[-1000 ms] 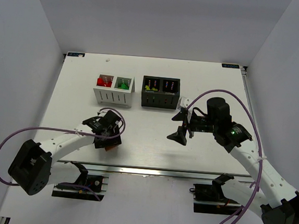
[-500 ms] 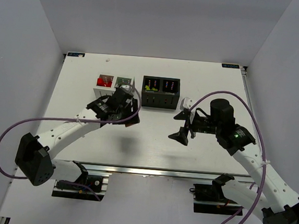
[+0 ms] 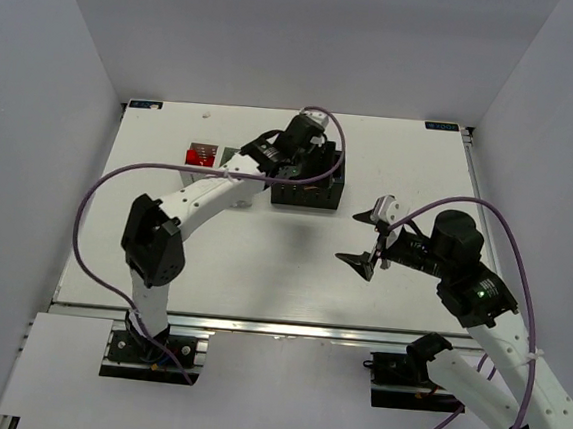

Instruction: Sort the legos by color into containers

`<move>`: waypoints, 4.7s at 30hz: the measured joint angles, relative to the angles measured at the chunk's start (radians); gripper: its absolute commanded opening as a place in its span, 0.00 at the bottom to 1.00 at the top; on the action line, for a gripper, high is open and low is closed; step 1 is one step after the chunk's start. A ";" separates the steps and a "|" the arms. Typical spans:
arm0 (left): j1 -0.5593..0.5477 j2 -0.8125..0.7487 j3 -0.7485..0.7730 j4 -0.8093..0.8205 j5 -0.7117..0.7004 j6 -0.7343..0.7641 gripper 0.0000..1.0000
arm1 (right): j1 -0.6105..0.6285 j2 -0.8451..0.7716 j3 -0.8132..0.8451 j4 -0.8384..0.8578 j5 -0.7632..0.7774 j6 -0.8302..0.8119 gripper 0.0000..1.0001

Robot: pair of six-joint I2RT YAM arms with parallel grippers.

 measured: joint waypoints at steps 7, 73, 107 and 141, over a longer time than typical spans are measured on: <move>-0.017 0.234 0.299 -0.003 -0.023 0.083 0.39 | 0.000 -0.003 -0.006 0.007 0.019 0.000 0.89; 0.000 0.277 0.321 0.035 -0.134 0.212 0.98 | 0.000 0.003 -0.029 0.016 0.024 0.001 0.90; 0.064 -0.859 -0.867 0.548 -0.019 0.351 0.98 | -0.060 0.177 -0.145 0.199 0.518 0.162 0.89; 0.071 -0.894 -0.870 0.574 -0.020 0.374 0.98 | -0.060 0.121 -0.183 0.307 0.692 0.258 0.89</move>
